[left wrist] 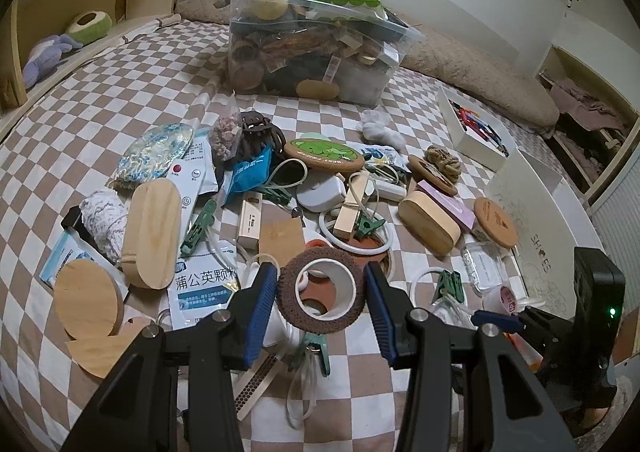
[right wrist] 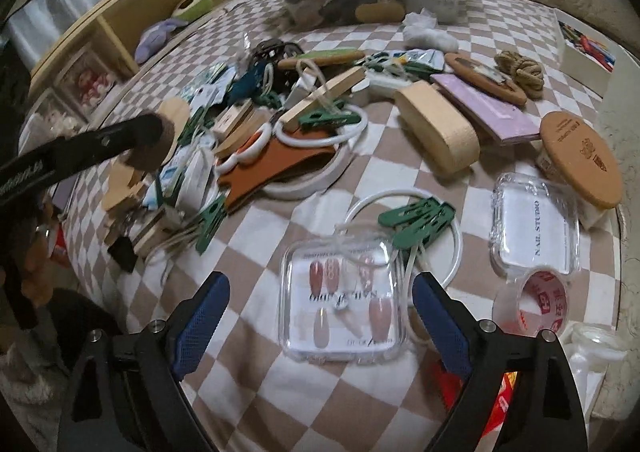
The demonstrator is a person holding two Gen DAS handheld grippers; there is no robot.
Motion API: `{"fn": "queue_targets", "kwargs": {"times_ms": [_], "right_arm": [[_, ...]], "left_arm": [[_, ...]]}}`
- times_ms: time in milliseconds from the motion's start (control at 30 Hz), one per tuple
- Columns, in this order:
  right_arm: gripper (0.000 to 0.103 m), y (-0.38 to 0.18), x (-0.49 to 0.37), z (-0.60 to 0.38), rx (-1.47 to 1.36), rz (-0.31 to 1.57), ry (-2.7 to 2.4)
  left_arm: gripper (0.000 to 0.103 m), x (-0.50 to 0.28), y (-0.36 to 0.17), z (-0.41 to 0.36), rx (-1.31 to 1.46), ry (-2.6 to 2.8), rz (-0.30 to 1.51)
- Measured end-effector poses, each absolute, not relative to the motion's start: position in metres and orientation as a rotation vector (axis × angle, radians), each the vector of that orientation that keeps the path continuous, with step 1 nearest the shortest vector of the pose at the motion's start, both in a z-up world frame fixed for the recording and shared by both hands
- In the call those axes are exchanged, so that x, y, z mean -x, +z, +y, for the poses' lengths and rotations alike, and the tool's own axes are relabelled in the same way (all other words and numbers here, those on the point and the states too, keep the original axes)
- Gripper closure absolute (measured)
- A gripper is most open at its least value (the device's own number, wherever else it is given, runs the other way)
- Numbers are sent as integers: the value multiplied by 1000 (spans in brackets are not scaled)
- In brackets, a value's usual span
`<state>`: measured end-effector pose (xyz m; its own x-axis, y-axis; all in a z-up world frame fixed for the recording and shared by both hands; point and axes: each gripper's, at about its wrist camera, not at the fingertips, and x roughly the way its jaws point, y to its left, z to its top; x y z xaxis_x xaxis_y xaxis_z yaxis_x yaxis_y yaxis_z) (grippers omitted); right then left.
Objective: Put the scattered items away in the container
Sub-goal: 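Lift the nail case with the right tool while the left tool holds the tape roll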
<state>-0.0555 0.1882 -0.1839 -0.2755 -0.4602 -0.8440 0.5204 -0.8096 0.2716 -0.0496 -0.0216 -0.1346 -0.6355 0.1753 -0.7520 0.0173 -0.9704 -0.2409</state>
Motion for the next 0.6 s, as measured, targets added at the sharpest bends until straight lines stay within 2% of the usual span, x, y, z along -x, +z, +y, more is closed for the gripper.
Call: {"fn": "queue_targets", "kwargs": {"times_ms": [467,600], "right_arm": [[10,-201,53,186,-1467,130,-2057],[10,-208,56,176,-1477,194,-2051]], "left_arm": [[58,49,-136,-18,1300,2722,-341],[58,50,-136,-17,1303,2719,-343]]}}
